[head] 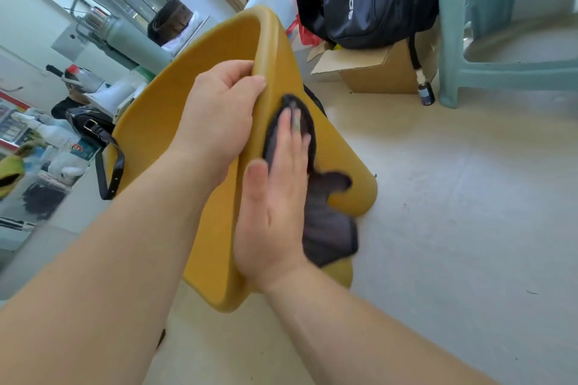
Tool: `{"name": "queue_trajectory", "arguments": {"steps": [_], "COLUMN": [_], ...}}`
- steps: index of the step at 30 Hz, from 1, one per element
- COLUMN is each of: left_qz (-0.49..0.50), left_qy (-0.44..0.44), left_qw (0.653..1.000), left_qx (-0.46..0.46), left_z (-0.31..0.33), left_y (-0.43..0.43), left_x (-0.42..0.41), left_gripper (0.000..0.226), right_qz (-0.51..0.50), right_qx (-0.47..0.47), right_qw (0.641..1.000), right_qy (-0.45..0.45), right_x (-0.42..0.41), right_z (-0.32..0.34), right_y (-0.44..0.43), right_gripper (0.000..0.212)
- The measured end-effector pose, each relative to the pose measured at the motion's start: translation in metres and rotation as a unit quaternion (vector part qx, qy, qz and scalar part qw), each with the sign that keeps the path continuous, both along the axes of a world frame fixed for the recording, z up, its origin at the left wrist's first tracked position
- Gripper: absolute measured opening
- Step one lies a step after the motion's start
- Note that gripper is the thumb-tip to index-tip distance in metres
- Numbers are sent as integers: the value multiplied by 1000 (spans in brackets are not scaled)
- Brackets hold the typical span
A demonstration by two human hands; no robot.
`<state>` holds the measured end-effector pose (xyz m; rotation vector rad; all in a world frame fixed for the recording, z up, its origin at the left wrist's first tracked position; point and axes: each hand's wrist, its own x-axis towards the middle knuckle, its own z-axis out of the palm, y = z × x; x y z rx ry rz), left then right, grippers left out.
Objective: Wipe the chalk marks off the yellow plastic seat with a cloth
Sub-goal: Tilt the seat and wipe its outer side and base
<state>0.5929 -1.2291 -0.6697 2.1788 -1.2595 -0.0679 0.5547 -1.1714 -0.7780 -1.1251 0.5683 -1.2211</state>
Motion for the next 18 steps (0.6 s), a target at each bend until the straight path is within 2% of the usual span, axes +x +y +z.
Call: {"name": "queue_trajectory", "arguments": {"steps": [1,4,6,7,12,14,16,18], "left_qz": [14,32,22,16,1,-12,-26,-34], "left_qy": [-5,-27,-36,-42,-38,-24,-5,0], "left_qw": [1000,999,999,999,999,999,999,999], "left_qx": [8,30,27,28,20,24,22,20], "left_z": [0,-3,-3,-2,-1,0,0,0], "left_y": [0,4,9,11,27,43,60,74], "left_x": [3,2,0,-1,-2,-4,-6,-7], "left_gripper": [12,25,25,26,22,21,21,21], "right_qz": [11,72,109,105,87,98,98,93], "right_qx": [23,154,235,239,183,139,102,68], "right_qw": [1000,985,965,964,979,985,990,993], "right_qy": [-8,-40,-50,-43,-38,-23,-20,-28], "right_x": [3,10,16,19,23,26,29,32], "right_z": [-9,-35,-42,-40,-37,-37,-36,-34], "right_y": [18,45,41,37,7,-15,-31,-35], "right_gripper": [79,58,57,58,59,71,93,102]}}
